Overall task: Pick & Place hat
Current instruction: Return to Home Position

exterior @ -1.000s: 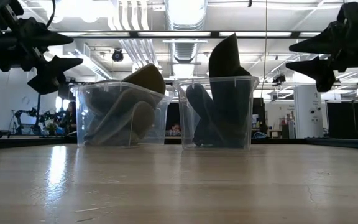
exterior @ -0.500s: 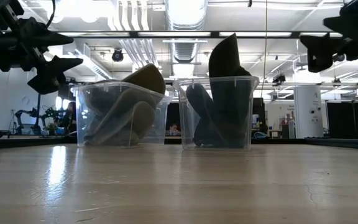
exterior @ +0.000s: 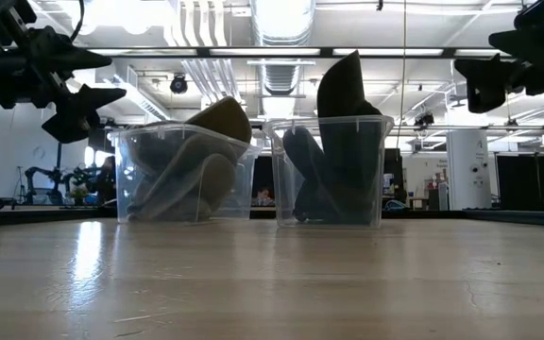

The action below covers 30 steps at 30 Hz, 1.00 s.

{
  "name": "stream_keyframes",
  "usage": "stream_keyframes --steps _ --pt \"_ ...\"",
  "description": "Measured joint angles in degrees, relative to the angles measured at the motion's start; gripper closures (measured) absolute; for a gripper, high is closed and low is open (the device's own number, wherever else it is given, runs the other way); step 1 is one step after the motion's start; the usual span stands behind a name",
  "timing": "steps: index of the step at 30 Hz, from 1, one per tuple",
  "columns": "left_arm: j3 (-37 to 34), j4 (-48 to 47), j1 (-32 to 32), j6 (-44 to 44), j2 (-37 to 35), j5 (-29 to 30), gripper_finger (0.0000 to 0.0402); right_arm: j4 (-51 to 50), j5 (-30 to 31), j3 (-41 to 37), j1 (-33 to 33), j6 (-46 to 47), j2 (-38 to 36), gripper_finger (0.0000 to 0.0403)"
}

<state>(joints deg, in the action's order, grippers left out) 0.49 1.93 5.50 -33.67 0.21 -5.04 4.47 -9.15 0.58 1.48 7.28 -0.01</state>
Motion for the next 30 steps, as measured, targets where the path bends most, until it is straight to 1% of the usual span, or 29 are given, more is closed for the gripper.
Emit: stream_keyframes --steps 7,14,30 --pt "0.0 -0.07 -0.02 0.02 0.0 0.0 0.0195 -2.55 0.0 -0.01 0.02 -1.74 0.0 0.017" --pt "0.0 -0.09 -0.02 0.02 0.0 0.0 0.0195 -2.56 0.07 -0.02 0.02 -4.86 0.0 0.017" --pt "0.02 -0.19 -0.02 0.0 0.0 0.0 0.0195 -2.45 0.11 -0.02 0.02 -4.43 0.0 0.017"
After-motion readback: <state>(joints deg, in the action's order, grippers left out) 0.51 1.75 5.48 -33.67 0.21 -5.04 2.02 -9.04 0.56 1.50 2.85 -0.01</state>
